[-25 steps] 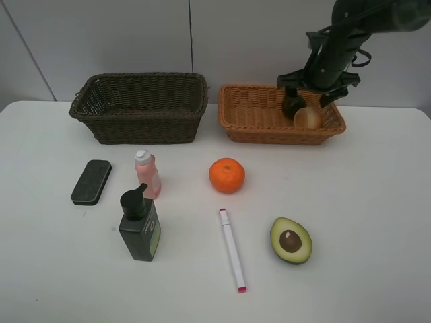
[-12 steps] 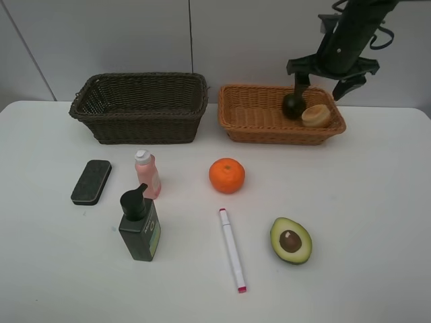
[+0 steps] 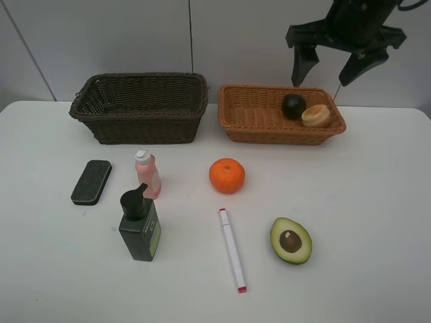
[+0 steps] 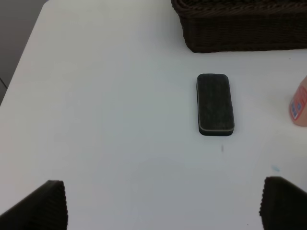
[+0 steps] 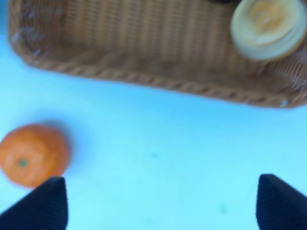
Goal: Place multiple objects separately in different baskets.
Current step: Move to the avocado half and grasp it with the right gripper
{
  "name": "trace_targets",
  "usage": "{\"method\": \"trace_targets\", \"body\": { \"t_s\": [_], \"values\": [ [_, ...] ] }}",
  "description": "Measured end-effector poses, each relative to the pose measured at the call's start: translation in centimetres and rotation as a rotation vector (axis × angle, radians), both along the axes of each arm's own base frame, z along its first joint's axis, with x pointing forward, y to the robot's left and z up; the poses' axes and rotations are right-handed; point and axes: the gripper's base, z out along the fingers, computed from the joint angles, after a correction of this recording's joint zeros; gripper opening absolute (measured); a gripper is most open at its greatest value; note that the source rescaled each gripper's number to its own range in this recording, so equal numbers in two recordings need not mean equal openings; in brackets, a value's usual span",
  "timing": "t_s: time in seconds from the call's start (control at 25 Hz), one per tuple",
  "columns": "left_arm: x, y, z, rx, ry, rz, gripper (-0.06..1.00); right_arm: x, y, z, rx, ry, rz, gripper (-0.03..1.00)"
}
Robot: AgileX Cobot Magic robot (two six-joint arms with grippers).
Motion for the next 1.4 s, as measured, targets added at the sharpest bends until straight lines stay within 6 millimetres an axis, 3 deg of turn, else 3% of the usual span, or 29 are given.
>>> {"method": "trace_targets", "body": {
  "t_s": [0.16, 0.36, 0.52, 0.68, 0.92, 1.4],
  "values": [
    [0.0, 0.0, 0.0, 0.0, 0.0, 0.0, 1.0, -4.2, 0.5, -2.0, -0.03, 0.092, 0.049, 0.98],
    [0.0, 0.0, 0.0, 0.0, 0.0, 0.0, 1.0, -8.6, 1.4, -6.3, 0.022, 0.156, 0.106, 0.98],
    [0.0, 0.0, 0.0, 0.0, 0.0, 0.0, 1.0, -11.0, 1.8, -10.4, 0.052, 0.208, 0.122, 0.98],
    [0.0, 0.0, 0.0, 0.0, 0.0, 0.0, 1.0, -12.8, 1.8, -13.2, 0.089, 0.226, 0.106, 0.98],
    [0.0, 0.0, 0.0, 0.0, 0.0, 0.0, 1.0, -13.6, 1.8, -15.3, 0.089, 0.237, 0.106, 0.98],
    [0.0, 0.0, 0.0, 0.0, 0.0, 0.0, 1.0, -12.7, 2.3, -19.0, 0.05, 0.29, 0.09, 0.98]
  ]
}}
